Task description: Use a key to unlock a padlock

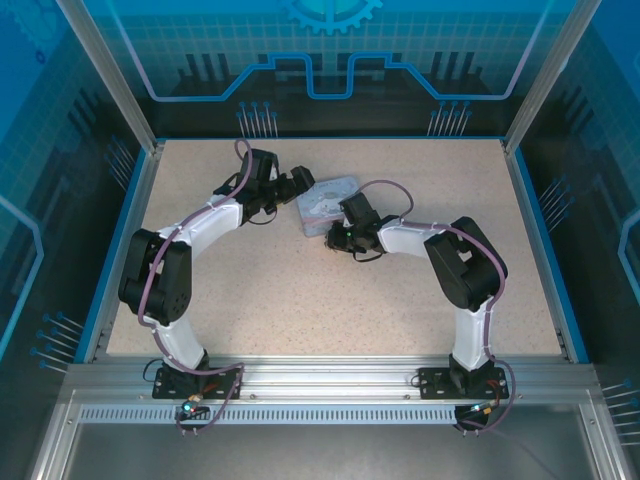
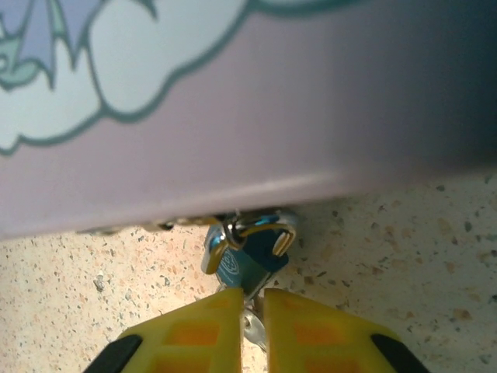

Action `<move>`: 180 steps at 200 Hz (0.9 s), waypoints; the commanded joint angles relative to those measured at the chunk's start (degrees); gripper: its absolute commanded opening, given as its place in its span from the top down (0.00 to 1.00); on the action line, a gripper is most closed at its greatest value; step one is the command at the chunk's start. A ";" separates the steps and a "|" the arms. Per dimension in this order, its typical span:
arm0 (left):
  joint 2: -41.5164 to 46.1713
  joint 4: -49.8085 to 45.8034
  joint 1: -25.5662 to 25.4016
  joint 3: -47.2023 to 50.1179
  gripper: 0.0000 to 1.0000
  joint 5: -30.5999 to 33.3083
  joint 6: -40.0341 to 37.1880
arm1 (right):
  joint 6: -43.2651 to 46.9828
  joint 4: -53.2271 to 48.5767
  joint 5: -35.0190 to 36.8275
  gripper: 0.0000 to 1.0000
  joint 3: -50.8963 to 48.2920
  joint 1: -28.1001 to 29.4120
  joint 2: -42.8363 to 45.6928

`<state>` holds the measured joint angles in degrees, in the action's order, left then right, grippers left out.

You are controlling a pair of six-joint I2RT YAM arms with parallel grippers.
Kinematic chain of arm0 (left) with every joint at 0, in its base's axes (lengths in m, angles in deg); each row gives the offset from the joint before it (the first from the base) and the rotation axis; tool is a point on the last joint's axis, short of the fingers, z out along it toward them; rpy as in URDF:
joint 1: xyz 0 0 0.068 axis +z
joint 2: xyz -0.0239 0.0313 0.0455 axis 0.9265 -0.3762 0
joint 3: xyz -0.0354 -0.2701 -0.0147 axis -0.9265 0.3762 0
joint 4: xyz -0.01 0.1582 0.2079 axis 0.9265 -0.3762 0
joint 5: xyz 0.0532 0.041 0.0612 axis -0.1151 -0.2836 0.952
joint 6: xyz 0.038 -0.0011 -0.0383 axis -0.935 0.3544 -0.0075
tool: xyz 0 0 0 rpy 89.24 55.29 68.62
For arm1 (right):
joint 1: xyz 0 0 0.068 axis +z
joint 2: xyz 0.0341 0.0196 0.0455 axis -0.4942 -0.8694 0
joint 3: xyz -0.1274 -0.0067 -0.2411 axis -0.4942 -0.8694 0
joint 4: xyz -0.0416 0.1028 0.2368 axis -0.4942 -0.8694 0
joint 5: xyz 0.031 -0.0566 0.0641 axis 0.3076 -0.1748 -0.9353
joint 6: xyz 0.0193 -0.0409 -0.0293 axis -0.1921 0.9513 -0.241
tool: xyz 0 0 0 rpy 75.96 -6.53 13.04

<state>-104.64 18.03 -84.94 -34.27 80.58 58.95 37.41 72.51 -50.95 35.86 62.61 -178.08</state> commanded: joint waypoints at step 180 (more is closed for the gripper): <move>1.39 0.83 0.51 0.43 0.01 -1.59 0.42 | -2.57 1.94 -1.93 0.44 -7.34 -0.51 8.18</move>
<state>-104.62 18.27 -84.94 -34.27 80.10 58.95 36.49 71.09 -51.97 28.40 62.24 -167.89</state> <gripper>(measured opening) 0.989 0.502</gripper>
